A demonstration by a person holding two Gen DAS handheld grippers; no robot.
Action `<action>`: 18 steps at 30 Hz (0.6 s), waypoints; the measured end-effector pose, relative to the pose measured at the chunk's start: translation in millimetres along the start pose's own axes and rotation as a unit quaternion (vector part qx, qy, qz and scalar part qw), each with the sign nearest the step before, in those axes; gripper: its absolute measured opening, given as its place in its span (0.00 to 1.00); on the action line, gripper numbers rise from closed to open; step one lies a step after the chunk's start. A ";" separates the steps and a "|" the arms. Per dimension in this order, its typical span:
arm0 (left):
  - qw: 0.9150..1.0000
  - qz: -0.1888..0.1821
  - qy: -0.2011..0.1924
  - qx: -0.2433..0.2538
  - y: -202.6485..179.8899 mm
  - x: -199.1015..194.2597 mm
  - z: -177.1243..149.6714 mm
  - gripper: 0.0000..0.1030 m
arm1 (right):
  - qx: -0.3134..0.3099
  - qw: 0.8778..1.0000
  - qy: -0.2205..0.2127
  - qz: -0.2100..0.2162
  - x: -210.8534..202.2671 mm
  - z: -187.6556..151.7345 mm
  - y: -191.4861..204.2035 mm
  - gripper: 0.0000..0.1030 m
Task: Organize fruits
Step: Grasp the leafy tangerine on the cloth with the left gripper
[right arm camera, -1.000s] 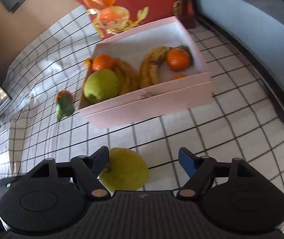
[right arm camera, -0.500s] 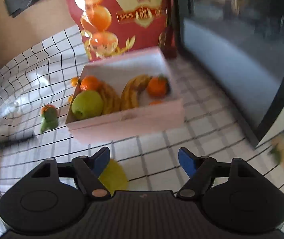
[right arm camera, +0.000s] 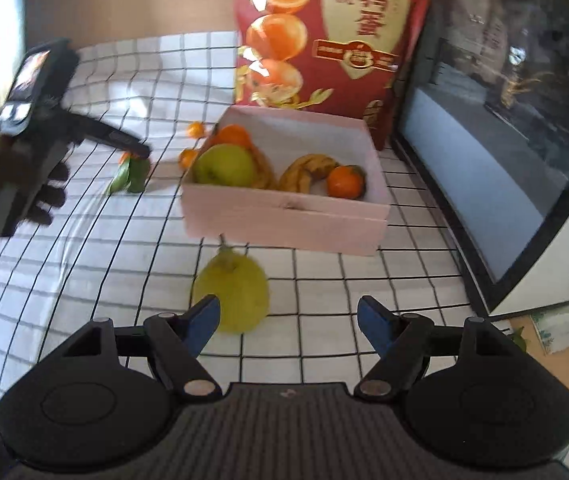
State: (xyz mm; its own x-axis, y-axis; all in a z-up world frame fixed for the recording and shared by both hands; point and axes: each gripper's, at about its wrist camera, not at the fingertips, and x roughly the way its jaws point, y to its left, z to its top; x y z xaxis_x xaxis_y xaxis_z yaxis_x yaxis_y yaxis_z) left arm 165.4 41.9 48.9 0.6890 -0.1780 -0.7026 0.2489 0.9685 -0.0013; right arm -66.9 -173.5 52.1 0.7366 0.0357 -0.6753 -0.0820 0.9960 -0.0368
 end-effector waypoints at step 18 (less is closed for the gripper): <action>0.998 -0.048 0.024 -0.033 12.1 18.4 -5.7 0.51 | -0.031 0.998 0.029 0.037 19.1 -7.3 32.8 0.74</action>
State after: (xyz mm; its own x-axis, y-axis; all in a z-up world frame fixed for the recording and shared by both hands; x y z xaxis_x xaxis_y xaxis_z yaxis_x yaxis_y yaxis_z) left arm 177.2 51.3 31.9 0.6294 -0.2642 -0.7308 0.2661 0.9568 -0.1167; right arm -60.4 -140.8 32.6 0.6874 0.1030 -0.7189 -0.1777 0.9837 -0.0290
